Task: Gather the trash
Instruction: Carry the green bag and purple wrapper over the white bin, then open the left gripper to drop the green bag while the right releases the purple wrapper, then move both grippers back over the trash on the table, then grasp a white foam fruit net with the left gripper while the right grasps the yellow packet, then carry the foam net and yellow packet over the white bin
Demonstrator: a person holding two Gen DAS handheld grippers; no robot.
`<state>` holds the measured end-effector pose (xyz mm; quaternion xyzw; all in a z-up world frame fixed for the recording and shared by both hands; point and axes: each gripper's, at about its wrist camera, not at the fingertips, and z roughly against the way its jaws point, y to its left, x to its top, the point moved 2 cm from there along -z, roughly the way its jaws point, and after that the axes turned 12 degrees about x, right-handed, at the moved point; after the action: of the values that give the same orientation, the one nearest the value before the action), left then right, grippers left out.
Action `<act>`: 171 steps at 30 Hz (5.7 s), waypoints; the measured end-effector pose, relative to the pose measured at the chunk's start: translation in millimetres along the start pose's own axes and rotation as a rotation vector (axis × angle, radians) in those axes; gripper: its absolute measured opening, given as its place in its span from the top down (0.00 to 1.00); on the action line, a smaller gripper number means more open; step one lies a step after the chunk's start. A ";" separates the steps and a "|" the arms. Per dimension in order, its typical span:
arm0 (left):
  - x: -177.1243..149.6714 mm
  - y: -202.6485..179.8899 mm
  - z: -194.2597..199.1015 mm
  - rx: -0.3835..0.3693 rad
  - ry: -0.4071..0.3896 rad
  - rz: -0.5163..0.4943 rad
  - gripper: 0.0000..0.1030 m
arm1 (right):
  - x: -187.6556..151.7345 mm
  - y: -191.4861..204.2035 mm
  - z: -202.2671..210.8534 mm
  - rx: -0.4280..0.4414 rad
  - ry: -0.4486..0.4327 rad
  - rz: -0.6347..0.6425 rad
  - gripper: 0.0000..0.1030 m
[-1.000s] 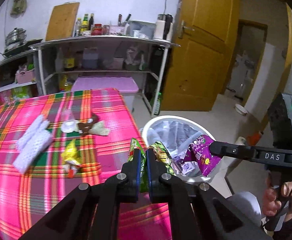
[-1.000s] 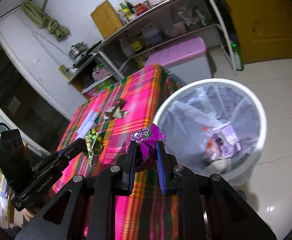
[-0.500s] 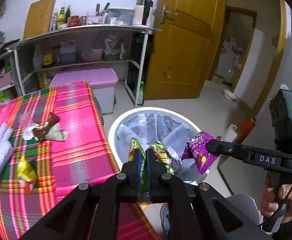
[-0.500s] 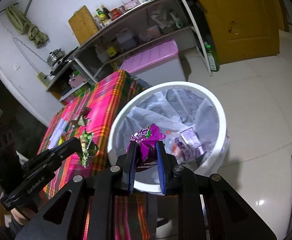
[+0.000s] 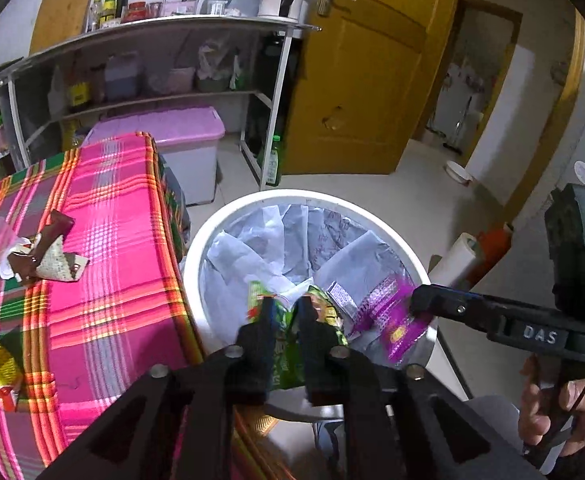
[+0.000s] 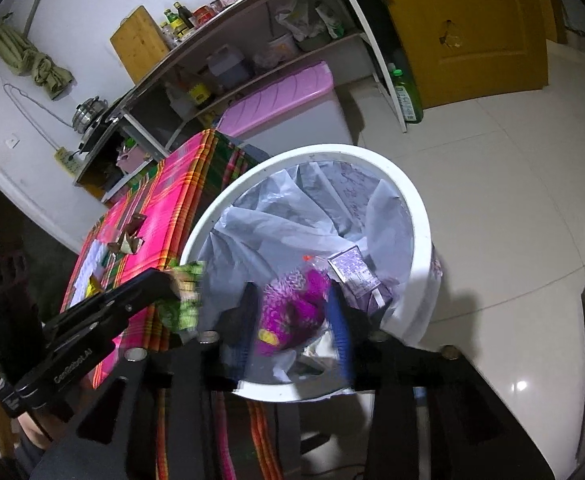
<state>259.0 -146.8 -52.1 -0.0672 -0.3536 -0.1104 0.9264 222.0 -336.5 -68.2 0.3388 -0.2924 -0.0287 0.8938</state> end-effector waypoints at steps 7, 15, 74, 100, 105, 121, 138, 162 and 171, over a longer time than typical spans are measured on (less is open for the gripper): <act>-1.1 1.3 -2.8 -0.010 0.008 0.012 0.81 | 0.8 1.0 5.3 0.007 -0.015 -0.007 0.58; -2.8 13.2 20.5 -0.009 -0.029 0.051 0.80 | -4.4 22.1 20.0 0.039 -0.033 0.031 0.58; -86.2 209.8 139.7 0.366 -0.143 0.305 0.67 | -55.2 211.4 -76.4 0.193 0.167 0.546 0.57; -68.3 279.8 69.2 0.332 -0.004 0.271 0.57 | -43.1 235.9 -190.6 0.204 0.358 0.512 0.52; -69.0 276.8 70.4 0.334 -0.008 0.264 0.68 | -45.9 237.9 -193.4 0.213 0.364 0.522 0.70; -86.7 235.5 104.0 0.306 -0.079 0.297 0.76 | -43.2 228.9 -148.4 0.239 0.264 0.489 0.90; -88.7 167.9 143.4 0.226 -0.138 0.271 0.76 | -46.5 196.2 -61.2 0.224 0.139 0.429 0.90; -51.5 62.7 120.7 0.107 -0.132 0.115 0.76 | -27.8 106.1 14.4 0.116 -0.004 0.279 0.90; -36.1 35.5 87.6 0.075 -0.096 0.062 0.76 | -19.3 74.1 20.3 0.075 -0.018 0.225 0.90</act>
<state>185.7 -89.0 -13.1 -0.0487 -0.3992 -0.0651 0.9132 184.1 -286.6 -19.6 0.3370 -0.3376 0.0795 0.8753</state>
